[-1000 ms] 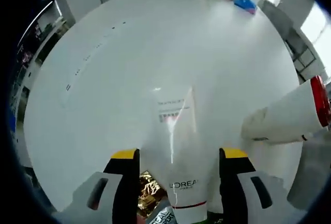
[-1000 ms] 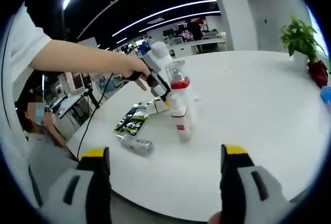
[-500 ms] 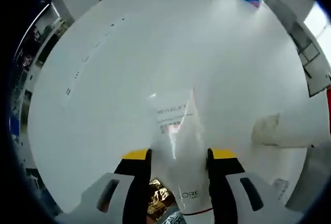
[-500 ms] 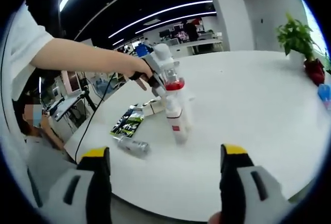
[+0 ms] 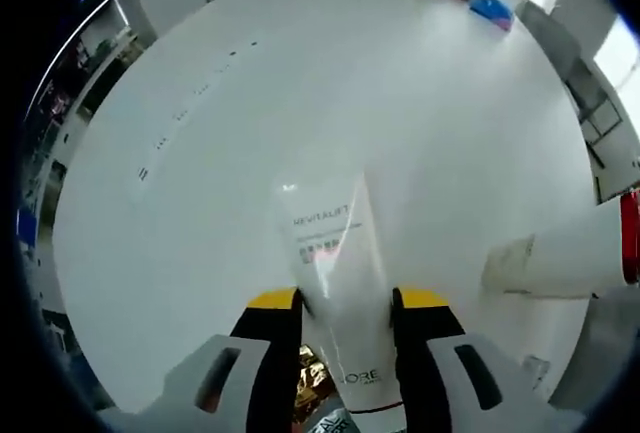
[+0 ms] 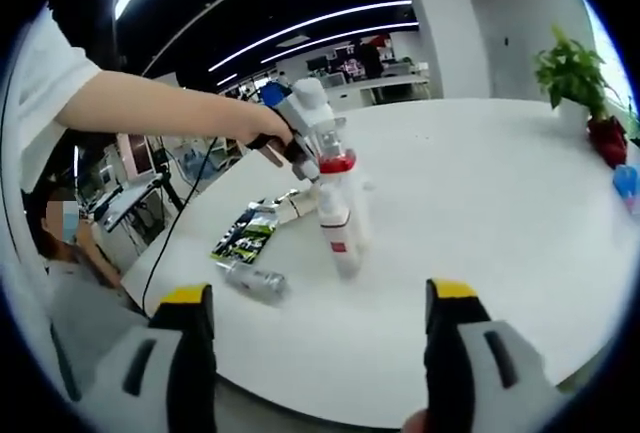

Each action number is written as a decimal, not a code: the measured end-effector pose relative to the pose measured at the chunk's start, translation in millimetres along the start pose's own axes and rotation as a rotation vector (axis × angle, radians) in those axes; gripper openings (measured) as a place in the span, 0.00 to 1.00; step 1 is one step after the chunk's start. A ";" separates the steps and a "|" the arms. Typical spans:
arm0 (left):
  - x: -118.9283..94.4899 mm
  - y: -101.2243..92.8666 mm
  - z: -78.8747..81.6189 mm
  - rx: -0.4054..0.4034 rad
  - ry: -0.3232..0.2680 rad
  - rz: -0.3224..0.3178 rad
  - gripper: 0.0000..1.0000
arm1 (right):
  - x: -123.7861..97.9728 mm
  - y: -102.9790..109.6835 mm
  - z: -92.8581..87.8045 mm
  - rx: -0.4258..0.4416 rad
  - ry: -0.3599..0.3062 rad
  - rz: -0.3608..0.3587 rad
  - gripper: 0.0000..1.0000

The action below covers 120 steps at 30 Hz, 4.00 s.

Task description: Arrange the skincare products in the storage area until every visible bottle or jar stands upright without overlapping.

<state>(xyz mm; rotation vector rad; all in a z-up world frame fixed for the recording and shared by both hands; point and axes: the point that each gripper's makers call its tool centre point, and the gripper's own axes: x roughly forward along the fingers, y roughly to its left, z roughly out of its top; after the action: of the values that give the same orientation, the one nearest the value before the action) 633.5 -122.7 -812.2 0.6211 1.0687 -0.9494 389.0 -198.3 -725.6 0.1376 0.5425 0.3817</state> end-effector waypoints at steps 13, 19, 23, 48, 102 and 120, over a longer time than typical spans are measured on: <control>-29.1 -0.8 -0.7 -0.041 -0.120 0.017 0.32 | 0.0 3.1 1.2 -0.032 -0.003 0.009 0.86; -47.9 0.2 1.8 -0.058 -0.246 0.051 0.32 | 0.0 5.4 2.5 -0.055 -0.008 0.014 0.85; -62.3 -2.4 -4.2 -0.076 -0.318 0.075 0.32 | 0.2 7.2 2.9 -0.066 -0.010 0.021 0.84; -135.1 -30.0 -19.4 -0.231 -0.588 0.163 0.30 | -0.6 16.7 5.7 -0.143 -0.018 0.046 0.80; -228.5 -154.2 -53.5 -0.554 -0.810 0.128 0.30 | 48.5 113.2 66.9 -0.413 -0.109 0.262 0.24; -250.2 -179.3 -61.2 -0.421 -0.874 -0.053 0.29 | 17.8 129.7 63.2 -0.318 -0.103 0.556 0.21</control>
<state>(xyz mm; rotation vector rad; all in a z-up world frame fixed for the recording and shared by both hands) 406.3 -73.7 -601.3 -0.1838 0.4612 -0.8696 395.2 -73.6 -651.0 -0.0022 0.3288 0.9908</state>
